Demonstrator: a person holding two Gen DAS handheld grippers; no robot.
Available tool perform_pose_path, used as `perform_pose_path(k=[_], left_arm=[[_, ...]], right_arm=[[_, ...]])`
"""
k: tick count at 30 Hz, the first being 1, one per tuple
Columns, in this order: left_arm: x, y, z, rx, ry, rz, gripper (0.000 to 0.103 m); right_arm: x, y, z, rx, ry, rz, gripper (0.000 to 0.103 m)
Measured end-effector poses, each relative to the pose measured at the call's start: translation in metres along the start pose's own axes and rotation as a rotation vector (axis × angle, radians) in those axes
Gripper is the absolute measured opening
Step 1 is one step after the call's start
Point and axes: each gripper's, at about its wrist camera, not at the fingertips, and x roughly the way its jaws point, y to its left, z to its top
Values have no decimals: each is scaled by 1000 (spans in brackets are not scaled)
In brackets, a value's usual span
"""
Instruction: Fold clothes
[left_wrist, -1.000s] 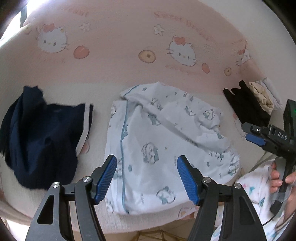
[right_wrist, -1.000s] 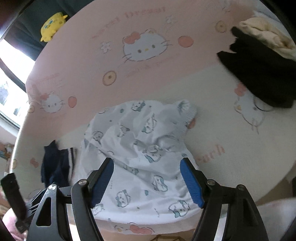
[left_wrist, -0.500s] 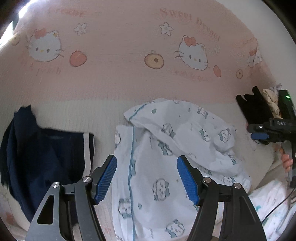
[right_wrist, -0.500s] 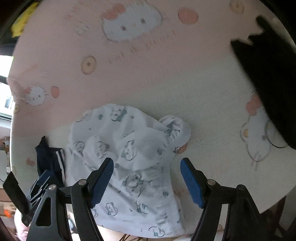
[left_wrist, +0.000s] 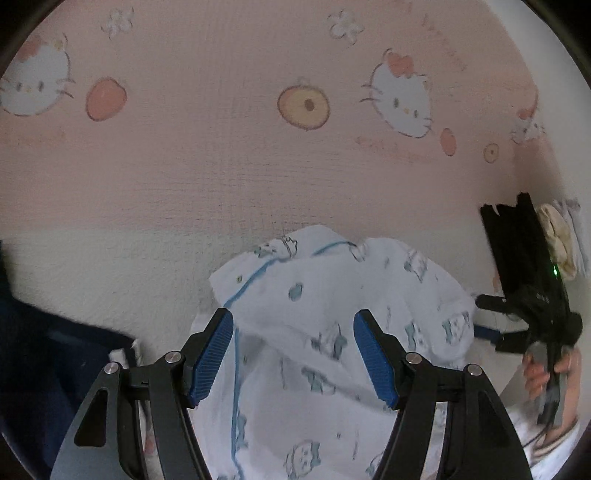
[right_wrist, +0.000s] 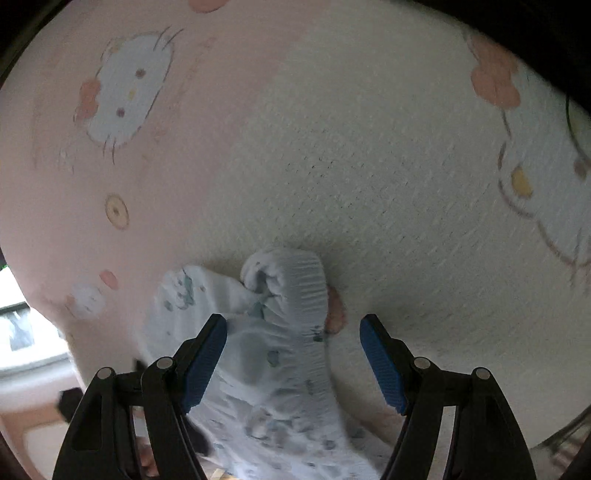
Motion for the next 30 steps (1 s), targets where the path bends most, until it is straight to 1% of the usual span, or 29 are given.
perform_pose_path(k=[2, 4, 6, 8, 12, 16, 18, 21, 23, 25, 26, 27, 28, 29, 30], left_arm=[[10, 5, 7, -36, 32, 0, 66], [18, 8, 14, -66, 49, 5, 66], [20, 7, 21, -68, 57, 14, 66], [22, -1, 28, -36, 64, 13, 66], [30, -28, 42, 53, 82, 17, 66], [46, -53, 45, 128, 112, 12, 66], [57, -64, 42, 164, 133, 33, 66], [71, -74, 34, 204, 163, 74, 66], [76, -77, 29, 216, 163, 99, 66], [78, -81, 24, 241, 140, 121, 65], [79, -84, 21, 258, 126, 130, 62], [80, -86, 18, 277, 112, 144, 55], [80, -88, 15, 284, 103, 154, 43], [80, -88, 13, 281, 100, 161, 36], [79, -89, 11, 274, 90, 157, 33]], right_arm=[[2, -2, 1, 30, 7, 42, 74], [4, -3, 2, 38, 1, 33, 74], [3, -2, 2, 41, -12, 23, 74], [2, 1, 3, 28, -31, 5, 74], [5, 12, 3, -31, -42, -71, 74], [9, 19, -1, -72, -41, -87, 74], [10, 22, -1, -95, -34, -101, 74], [6, 24, 8, -130, -22, -121, 74], [5, 26, 9, -147, -22, -125, 74], [8, 31, 6, -171, -28, -137, 73], [11, 36, 2, -196, -38, -157, 64], [11, 41, -1, -242, -53, -184, 55], [12, 46, -5, -284, -67, -210, 42], [13, 50, -8, -319, -74, -233, 35], [14, 53, -11, -348, -77, -249, 30]])
